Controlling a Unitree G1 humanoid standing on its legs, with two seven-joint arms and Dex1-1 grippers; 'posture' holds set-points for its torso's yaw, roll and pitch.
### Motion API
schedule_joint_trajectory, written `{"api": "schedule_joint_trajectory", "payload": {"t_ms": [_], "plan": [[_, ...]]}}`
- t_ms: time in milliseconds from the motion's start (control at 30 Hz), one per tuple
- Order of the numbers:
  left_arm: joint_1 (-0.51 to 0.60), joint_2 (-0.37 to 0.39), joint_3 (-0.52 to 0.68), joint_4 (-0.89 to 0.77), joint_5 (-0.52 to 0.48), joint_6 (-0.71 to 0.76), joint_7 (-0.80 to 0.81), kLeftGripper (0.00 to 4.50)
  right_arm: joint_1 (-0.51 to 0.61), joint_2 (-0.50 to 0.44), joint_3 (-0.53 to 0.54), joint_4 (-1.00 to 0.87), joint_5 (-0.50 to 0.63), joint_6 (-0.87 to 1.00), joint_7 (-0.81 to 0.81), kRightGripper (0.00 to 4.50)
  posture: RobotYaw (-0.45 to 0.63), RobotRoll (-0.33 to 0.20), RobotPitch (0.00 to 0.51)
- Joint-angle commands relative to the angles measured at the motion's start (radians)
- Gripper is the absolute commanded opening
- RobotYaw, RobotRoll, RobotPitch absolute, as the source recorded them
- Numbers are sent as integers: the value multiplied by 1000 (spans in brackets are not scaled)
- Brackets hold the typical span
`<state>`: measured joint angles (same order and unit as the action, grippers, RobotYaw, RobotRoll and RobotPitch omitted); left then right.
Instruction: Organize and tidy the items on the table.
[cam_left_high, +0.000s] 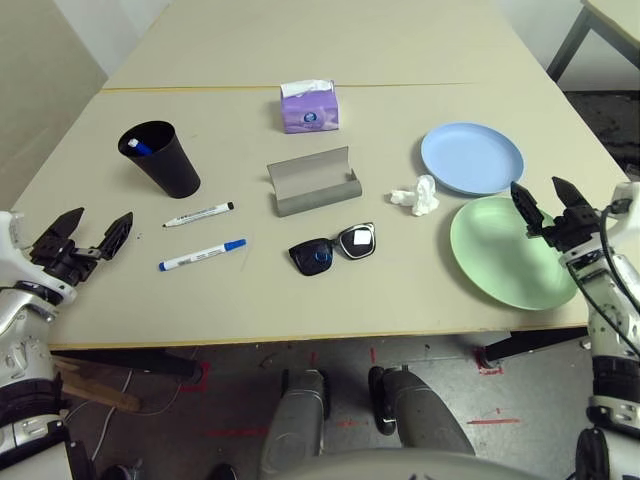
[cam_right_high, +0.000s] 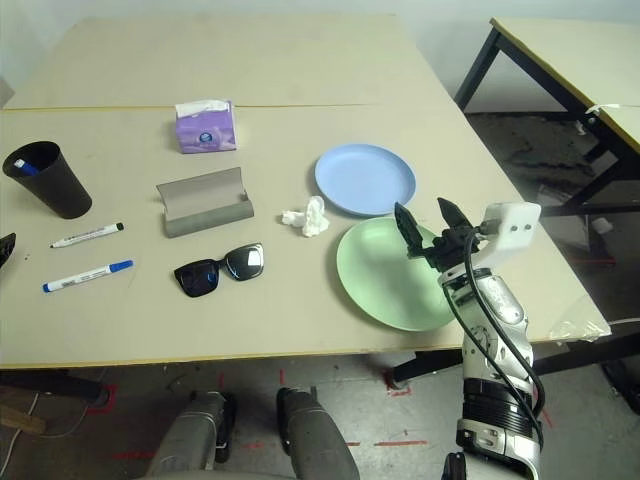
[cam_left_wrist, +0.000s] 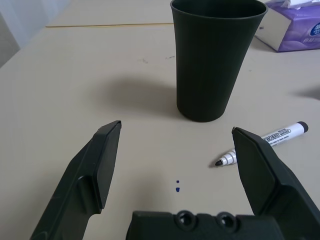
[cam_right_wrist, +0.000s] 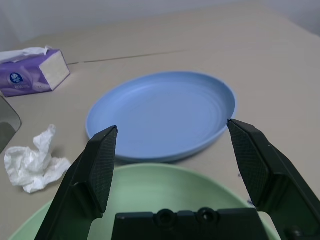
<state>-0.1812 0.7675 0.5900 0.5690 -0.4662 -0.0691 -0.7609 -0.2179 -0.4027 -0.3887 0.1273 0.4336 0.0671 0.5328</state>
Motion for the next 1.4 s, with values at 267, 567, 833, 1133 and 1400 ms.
{"api": "schedule_joint_trajectory", "payload": {"t_ms": [267, 567, 833, 1133, 1400], "plan": [[-61, 28, -42, 16, 23, 16, -9, 4500, 28, 5, -18, 2, 17, -17, -8, 4454, 1, 0, 210], [-22, 4, -45, -21, 11, 24, 0, 4500, 28, -43, -43, 18, 28, -5, 8, 4454, 3, 0, 208], [-13, -45, -57, -48, 11, 25, 25, 4500, 5, -117, -68, 104, 36, -12, 47, 4454, 4, 0, 208], [-26, -47, -76, -28, 6, 26, -19, 4500, 16, -143, -72, 71, 48, 13, 56, 4454, -25, 0, 206], [-129, -25, -207, -144, -152, 206, -457, 4500, 69, -155, -80, -11, 78, 50, 77, 4454, -88, 0, 197]]}}
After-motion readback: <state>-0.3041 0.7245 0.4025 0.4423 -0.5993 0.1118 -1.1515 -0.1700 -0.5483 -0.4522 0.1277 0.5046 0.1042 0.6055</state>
